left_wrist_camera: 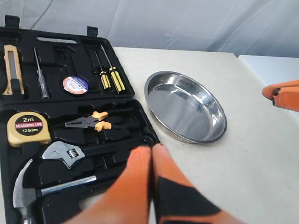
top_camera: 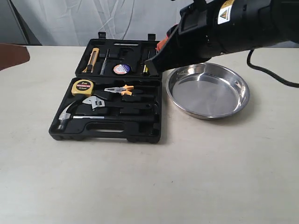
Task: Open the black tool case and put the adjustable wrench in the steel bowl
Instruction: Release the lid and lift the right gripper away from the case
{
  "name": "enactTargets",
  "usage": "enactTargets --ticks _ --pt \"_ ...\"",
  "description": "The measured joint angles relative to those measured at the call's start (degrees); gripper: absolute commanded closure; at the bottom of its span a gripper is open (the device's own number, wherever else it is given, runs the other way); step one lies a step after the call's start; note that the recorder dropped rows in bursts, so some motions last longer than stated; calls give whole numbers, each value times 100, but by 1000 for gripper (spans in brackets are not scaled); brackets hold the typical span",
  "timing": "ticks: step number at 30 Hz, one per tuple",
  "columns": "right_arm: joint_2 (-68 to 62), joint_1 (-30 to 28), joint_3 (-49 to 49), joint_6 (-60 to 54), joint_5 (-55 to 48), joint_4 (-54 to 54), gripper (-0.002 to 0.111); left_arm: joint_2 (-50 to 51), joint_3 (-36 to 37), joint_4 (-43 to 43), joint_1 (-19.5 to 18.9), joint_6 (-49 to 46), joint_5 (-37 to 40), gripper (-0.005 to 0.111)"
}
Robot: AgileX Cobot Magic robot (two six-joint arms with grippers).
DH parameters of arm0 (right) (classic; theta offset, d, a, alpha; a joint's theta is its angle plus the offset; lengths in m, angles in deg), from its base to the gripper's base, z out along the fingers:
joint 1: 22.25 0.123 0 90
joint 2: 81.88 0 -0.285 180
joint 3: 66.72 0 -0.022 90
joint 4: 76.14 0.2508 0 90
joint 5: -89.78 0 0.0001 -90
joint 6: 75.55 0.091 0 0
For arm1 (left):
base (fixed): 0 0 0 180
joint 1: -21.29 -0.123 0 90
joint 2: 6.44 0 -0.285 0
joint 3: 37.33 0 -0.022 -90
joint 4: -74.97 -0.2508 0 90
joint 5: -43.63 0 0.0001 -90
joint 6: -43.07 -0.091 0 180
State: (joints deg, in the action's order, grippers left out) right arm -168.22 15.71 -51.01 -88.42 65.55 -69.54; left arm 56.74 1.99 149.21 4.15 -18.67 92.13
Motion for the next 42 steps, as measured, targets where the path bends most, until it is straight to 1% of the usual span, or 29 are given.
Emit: enactTargets --ticks 2,3,4,8,10,12,14,16,21,25,31,37,39,40,41,42 --pt "100 0 89 0 11 82 108 -432 203 -144 0 87 -83 107" --pt "135 0 182 0 23 121 108 -912 397 -313 0 256 -280 107" --pt "135 0 239 0 53 125 108 -1157 494 -383 0 368 -415 107" --pt "135 0 689 0 495 140 108 -2751 1109 -601 0 1155 -1222 107" --pt "135 0 791 0 606 140 108 -3369 1376 -1121 0 1547 -1535 107" --pt "135 0 815 0 746 140 108 -3660 1684 -1819 0 2238 -1898 107" --pt "135 0 815 0 868 149 108 -3702 1958 -2423 0 2937 -2221 107" --pt "135 0 815 0 910 149 108 -3713 2074 -2618 0 3128 -2285 107" --pt "135 0 815 0 981 149 108 -3713 2124 -2673 0 3233 -2185 107" --pt "135 0 815 0 1063 161 108 -3713 2124 -2483 0 3255 -2008 107" --pt "135 0 815 0 1184 161 108 -3713 2124 -2471 11 3255 -2008 107" --pt "135 0 815 0 1198 161 108 -3713 2159 -2526 285 3255 -2008 107" --pt "135 0 815 0 1198 161 108 -3713 2180 -2767 327 3255 -1997 107" --pt "135 0 815 0 1211 161 108 -3713 2195 -3032 337 3255 -1997 107" --pt "135 0 815 0 1247 161 108 -3713 2227 -3331 337 3255 -2007 107" --pt "135 0 815 0 1298 161 109 -3713 2274 -3893 337 3255 -2007 107"
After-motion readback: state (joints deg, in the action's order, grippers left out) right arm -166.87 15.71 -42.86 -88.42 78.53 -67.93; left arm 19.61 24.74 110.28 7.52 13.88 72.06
